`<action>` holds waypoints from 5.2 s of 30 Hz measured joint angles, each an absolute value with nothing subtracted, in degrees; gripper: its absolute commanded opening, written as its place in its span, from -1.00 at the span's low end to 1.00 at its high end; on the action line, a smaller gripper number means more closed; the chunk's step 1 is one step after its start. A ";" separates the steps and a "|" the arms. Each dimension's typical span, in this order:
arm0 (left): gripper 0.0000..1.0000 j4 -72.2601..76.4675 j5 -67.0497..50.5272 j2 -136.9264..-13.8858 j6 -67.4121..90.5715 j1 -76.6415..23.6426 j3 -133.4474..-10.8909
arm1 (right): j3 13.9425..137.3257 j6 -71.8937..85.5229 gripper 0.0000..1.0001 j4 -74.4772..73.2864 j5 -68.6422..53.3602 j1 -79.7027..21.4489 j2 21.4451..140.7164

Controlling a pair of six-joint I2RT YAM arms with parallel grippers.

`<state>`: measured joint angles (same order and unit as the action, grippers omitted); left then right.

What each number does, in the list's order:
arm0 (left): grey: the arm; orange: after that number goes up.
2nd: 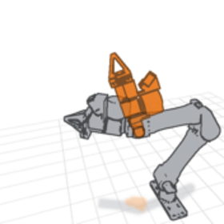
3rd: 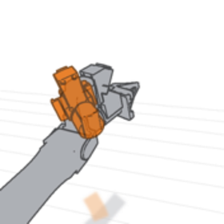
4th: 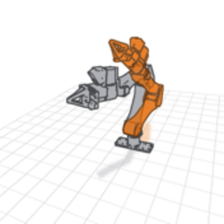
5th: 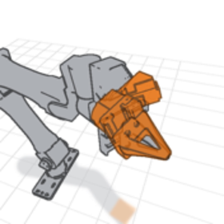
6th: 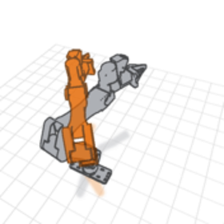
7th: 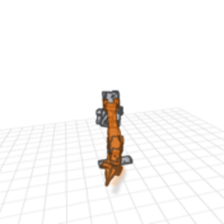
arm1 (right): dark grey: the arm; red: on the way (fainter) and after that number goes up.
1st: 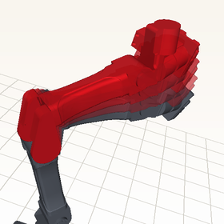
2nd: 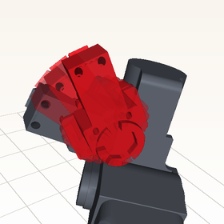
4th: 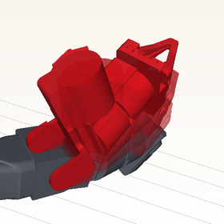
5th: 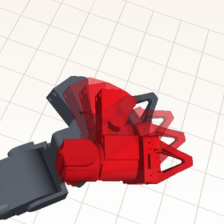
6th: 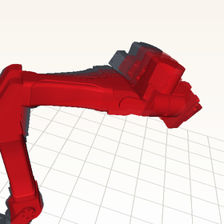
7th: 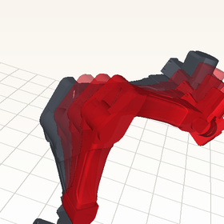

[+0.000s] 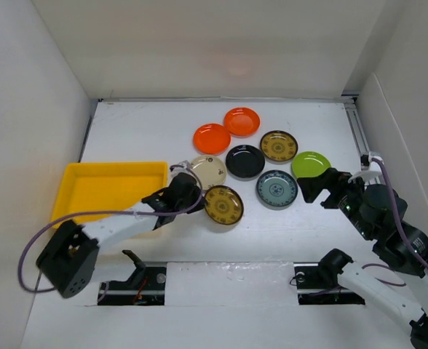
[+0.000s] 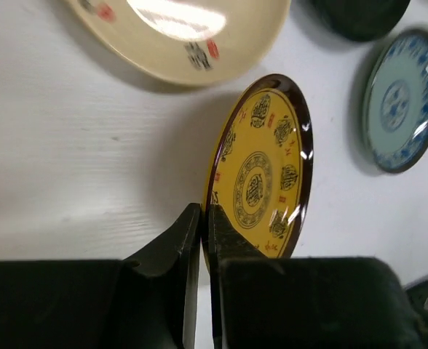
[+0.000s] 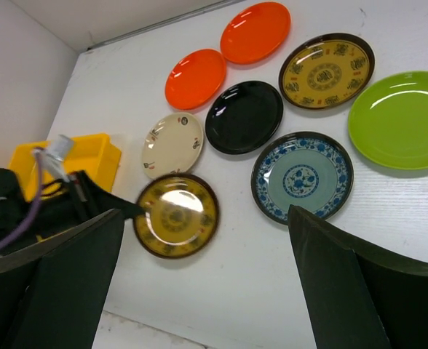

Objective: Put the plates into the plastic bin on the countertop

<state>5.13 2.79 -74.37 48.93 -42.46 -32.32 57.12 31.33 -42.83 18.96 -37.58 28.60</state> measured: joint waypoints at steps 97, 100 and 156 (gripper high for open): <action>-1.00 -9.98 21.50 -91.59 78.17 -34.54 -52.69 | 49.78 29.98 1.00 -31.99 8.67 -37.58 29.17; -1.00 -15.09 23.49 -87.07 76.99 -34.06 -54.57 | 49.78 29.78 1.00 -32.16 8.64 -37.58 29.12; 0.99 -11.75 8.99 -80.03 50.89 -35.20 -61.14 | 52.93 25.04 1.00 -34.61 6.94 -37.58 27.81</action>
<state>-11.75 8.99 -80.03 50.89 -35.20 -61.14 52.93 25.04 -34.61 6.94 -37.58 27.81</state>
